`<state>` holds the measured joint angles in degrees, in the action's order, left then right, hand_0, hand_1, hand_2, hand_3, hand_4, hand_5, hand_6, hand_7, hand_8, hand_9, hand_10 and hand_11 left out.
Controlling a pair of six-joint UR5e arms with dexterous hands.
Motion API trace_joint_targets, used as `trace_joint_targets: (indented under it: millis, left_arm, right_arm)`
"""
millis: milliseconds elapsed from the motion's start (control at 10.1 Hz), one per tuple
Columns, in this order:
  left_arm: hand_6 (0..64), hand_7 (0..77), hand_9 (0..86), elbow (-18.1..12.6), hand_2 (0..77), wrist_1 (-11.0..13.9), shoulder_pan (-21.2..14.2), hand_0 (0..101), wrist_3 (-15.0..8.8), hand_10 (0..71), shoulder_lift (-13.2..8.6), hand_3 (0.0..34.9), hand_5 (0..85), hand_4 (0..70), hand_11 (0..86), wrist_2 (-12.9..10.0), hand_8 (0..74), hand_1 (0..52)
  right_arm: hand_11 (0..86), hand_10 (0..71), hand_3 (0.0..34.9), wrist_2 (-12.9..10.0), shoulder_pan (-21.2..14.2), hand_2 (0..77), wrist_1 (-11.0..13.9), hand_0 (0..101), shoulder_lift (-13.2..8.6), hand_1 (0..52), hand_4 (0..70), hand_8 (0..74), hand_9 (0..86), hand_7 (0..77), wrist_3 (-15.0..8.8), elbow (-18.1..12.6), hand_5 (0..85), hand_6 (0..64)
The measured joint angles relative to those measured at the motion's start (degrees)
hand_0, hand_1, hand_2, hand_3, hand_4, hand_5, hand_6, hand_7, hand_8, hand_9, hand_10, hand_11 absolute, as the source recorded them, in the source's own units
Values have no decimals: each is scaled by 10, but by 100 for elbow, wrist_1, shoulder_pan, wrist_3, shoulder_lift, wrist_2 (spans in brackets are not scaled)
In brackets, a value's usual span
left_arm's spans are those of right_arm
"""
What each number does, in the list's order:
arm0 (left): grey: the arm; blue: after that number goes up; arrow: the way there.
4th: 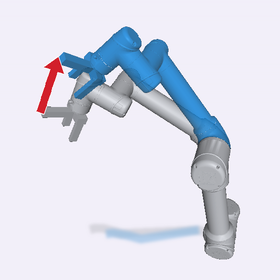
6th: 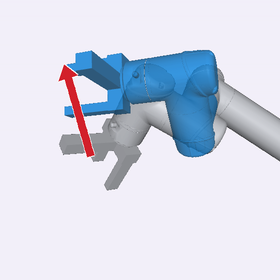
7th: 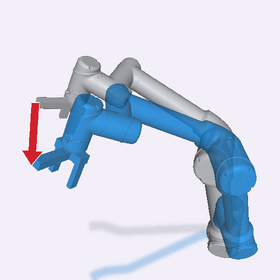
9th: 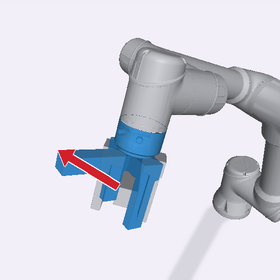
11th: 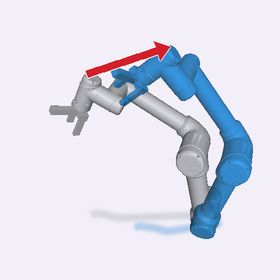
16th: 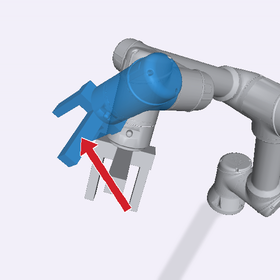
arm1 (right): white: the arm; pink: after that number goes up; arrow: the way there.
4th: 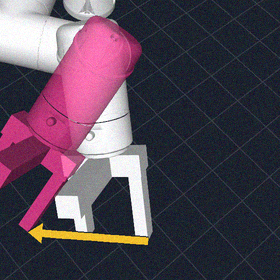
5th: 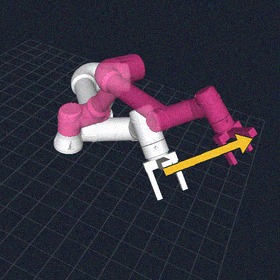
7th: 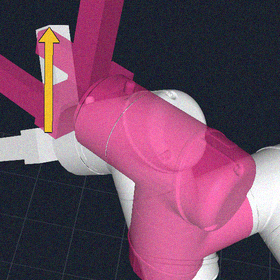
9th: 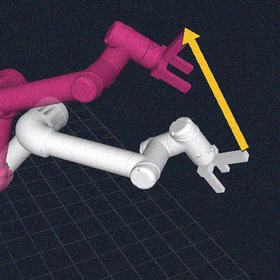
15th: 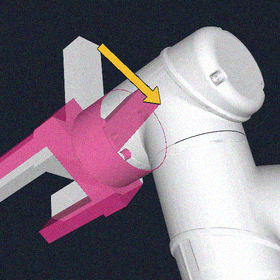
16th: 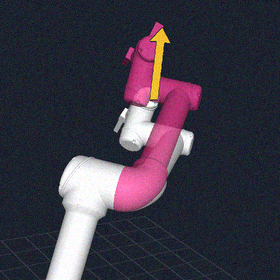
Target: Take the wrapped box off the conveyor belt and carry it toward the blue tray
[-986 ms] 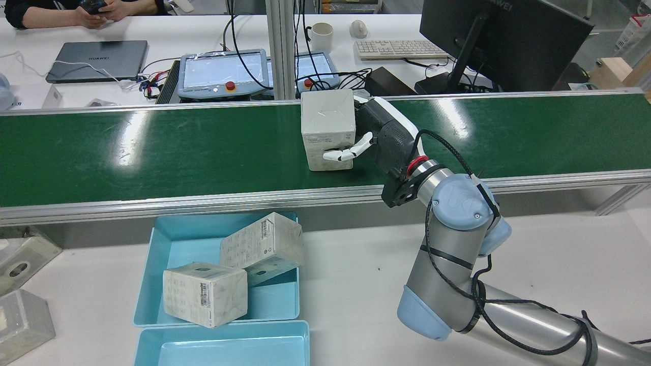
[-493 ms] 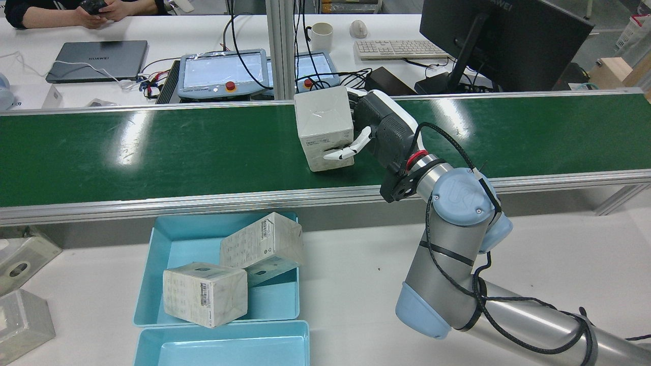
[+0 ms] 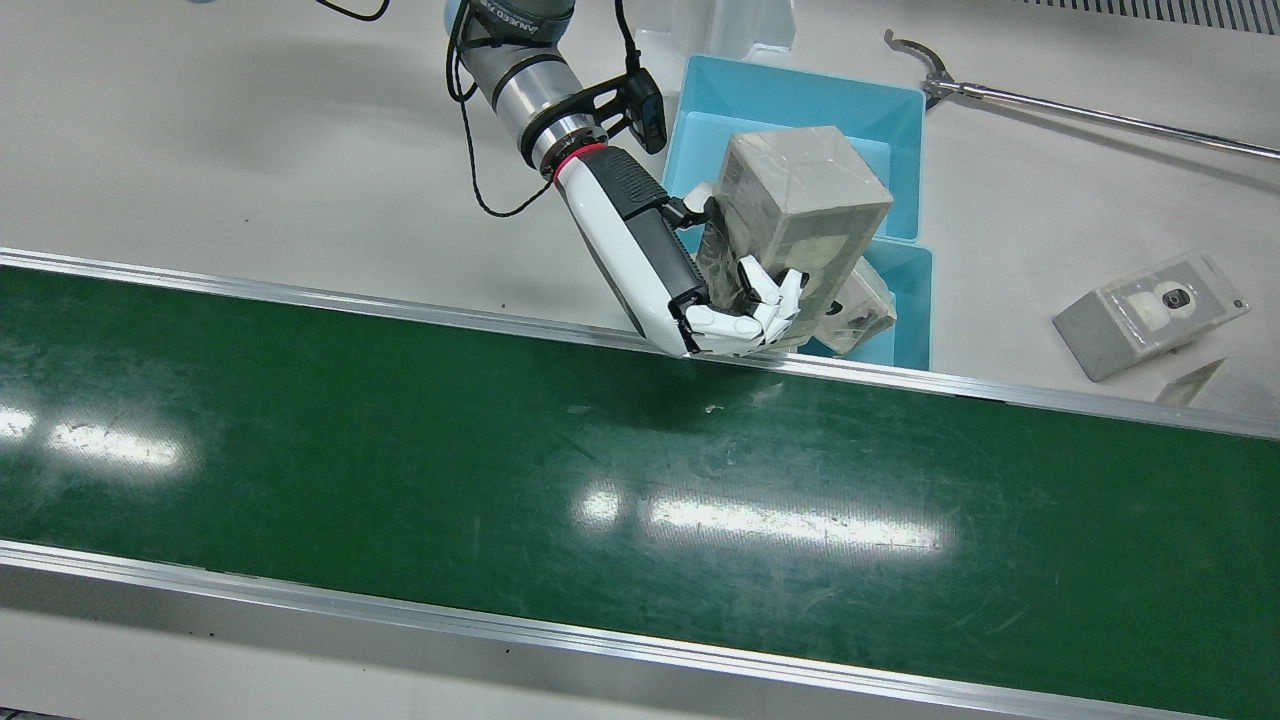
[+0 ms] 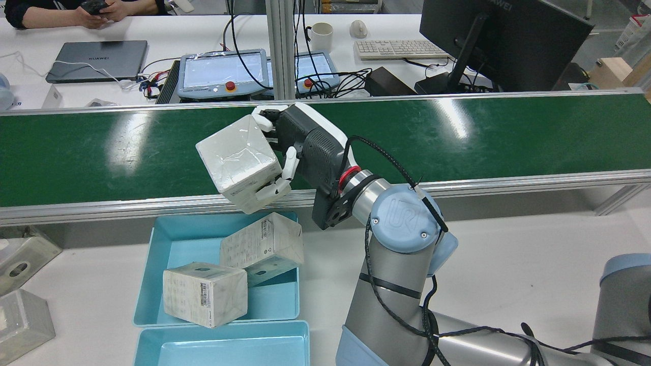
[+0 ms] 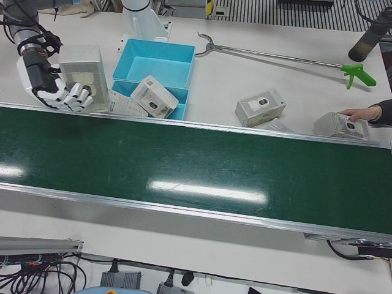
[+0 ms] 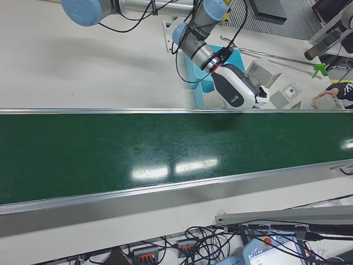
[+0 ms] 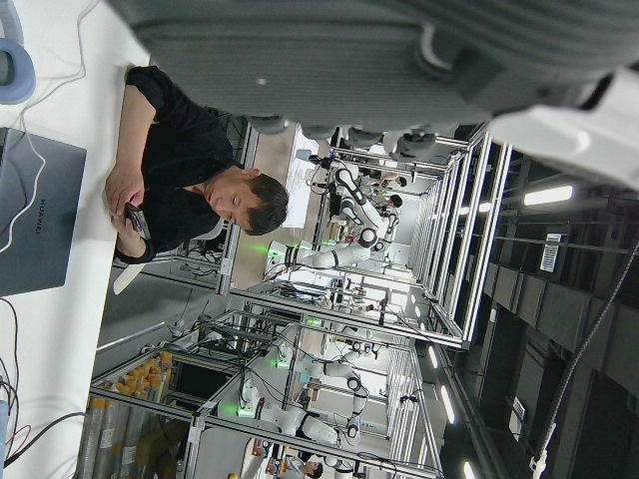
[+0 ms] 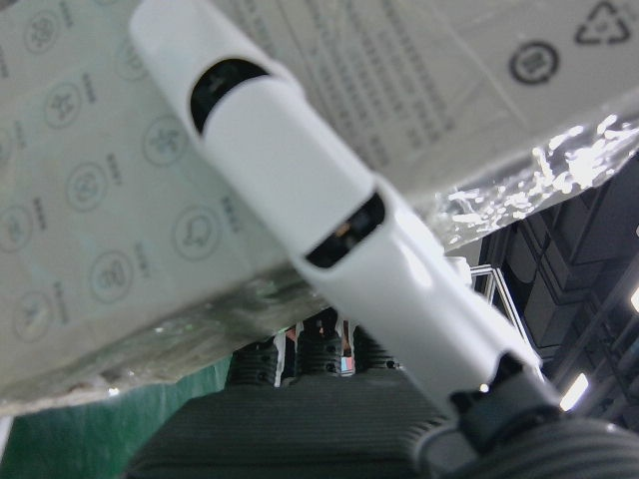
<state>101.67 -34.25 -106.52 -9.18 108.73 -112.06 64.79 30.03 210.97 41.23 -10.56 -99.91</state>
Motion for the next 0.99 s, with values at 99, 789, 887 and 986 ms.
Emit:
trace_joint_targets:
  millis: [99,789,887,986]
  left_arm:
    - [5,5,5,0,5,0,0,0,0,5,0,0,11,0,5,0,5,0]
    - [5,5,0,0,5,0,0,0,0,5,0,0,11,0,5,0,5,0]
    - [5,5,0,0,5,0,0,0,0,5,0,0,11,0,5,0,5,0]
    - [5,0,0,0,5,0,0,0,0,0,0,0,11,0,5,0,5,0]
  right_arm:
    - [371,442,5,6,-123,316,-115,613,-42,22,436,551,398,404,-5,97,709,464]
    - [16,0,0,537,-284,120,-751,492,-209,229,175,240,235,224,30,589,191,338]
    - [16,0,32,545,-279,65,-751,486,-215,93,175,131,142,180,36,583,196,267]
    - [16,0,32,549,-272,65,-751,486,-215,93,175,0,33,71,43,574,196,158]
